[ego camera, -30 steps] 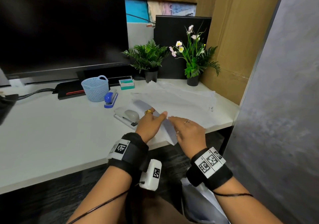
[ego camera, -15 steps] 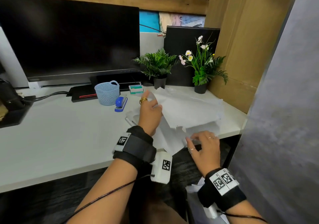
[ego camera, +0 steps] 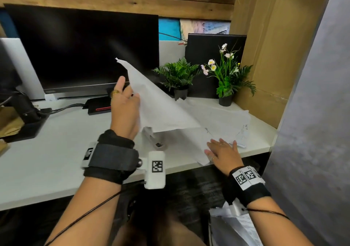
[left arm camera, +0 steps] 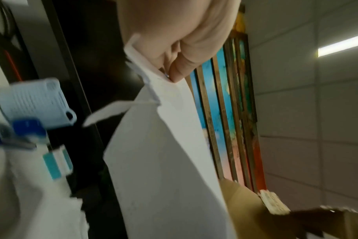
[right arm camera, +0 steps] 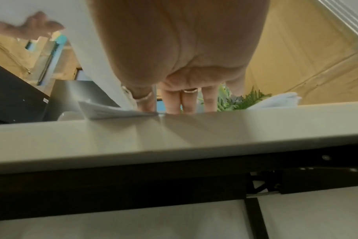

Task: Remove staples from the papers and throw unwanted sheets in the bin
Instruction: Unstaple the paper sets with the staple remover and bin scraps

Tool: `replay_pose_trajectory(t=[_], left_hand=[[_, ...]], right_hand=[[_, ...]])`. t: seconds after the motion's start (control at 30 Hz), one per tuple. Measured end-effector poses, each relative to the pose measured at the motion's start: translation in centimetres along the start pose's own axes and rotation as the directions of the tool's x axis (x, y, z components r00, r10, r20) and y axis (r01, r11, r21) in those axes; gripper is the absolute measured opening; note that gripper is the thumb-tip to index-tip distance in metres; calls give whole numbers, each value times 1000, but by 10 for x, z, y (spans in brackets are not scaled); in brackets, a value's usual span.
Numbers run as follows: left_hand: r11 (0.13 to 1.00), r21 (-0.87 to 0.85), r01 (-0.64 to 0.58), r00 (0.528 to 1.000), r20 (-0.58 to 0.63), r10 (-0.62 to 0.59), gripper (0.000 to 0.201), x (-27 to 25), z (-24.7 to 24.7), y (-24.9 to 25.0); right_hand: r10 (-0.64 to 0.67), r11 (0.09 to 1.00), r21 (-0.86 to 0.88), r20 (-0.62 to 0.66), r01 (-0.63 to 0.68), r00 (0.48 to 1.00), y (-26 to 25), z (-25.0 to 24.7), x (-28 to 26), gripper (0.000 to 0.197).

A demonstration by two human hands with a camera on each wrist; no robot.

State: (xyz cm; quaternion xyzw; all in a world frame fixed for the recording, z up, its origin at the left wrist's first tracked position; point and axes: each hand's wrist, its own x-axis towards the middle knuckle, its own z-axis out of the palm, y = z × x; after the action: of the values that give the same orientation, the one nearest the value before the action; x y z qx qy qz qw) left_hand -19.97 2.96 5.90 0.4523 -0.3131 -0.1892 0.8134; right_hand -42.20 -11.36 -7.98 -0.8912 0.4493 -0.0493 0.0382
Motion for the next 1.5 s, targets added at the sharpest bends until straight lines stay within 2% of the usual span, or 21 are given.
replay_pose_trajectory(t=[0.07,0.13,0.2,0.27,0.33,0.37,0.43,0.5,0.63,0.77,0.87,0.9,0.97,1.03,1.1,1.13,1.23,1.27,1.37,1.43,1.5], left_hand=[[998,67,-21,999,32,19,60,-1,-28,16],[970,241,-21,997,75,3,64,-4,-59,24],[849,527,-34,999,54,6,62,0,-96,22],[533,846,-2,999,-15,29,45,5,-129,17],[184,979,83,996,-80,-27,34,3,-152,10],[68,991,111,991,-106,-75,35,1,-161,5],[-58,984,167,972,-174,-158,34,-5,-175,-1],[-111,977,184,958,-203,-204,36,-8,-189,-6],[-235,970,58,941,-132,-311,42,-15,-205,-16],[-234,972,28,919,-117,-376,55,-16,-211,-19],[-157,987,39,924,-95,-369,49,-20,-206,-19],[-117,992,56,929,-95,-359,44,-21,-204,-20],[-54,992,115,933,-127,-336,37,-21,-204,-24],[-52,987,150,933,-159,-324,35,-19,-207,-30],[-59,988,146,931,-157,-329,37,-19,-210,-36],[-57,988,140,932,-151,-328,36,-18,-211,-37],[-70,991,113,942,-130,-308,38,-17,-210,-40],[-137,984,110,945,-146,-293,39,-17,-208,-39],[-497,863,93,971,-188,-146,40,-16,-202,-31],[-580,805,127,981,-189,-48,42,-16,-206,-28],[-586,796,152,981,-194,-9,44,-17,-210,-27]], right_hand=[[0,1000,8,-50,0,999,-8,-4,5,43],[-4,986,164,-175,33,985,-25,-4,10,34],[-30,941,319,-247,111,969,-49,-7,17,27],[-79,899,402,-241,173,967,-76,-16,22,22],[-113,889,423,-170,176,979,-104,-27,31,23],[-118,897,414,-119,157,986,-117,-32,37,24],[-91,919,384,-8,87,996,-143,-41,47,27],[-83,943,329,73,54,994,-164,-52,50,35],[-127,977,197,206,86,970,-187,-58,58,51],[-68,990,139,318,25,946,-185,-59,59,59],[-42,978,205,345,-31,938,-177,-64,57,69],[-36,948,309,336,-74,941,-176,-63,60,62],[2,795,569,343,-209,939,-170,-58,67,45],[-16,557,764,401,-325,916,-163,-52,72,40],[-1,335,842,449,-422,894,-159,-55,66,24],[19,292,840,472,-456,881,-157,-55,65,17],[13,280,796,556,-537,831,-155,-54,65,26],[7,230,796,573,-559,819,-156,-55,63,25],[22,100,814,574,-573,819,-157,-59,55,14],[22,67,826,560,-560,828,-153,-56,58,16],[33,34,834,549,-550,835,-149,-55,59,19]])
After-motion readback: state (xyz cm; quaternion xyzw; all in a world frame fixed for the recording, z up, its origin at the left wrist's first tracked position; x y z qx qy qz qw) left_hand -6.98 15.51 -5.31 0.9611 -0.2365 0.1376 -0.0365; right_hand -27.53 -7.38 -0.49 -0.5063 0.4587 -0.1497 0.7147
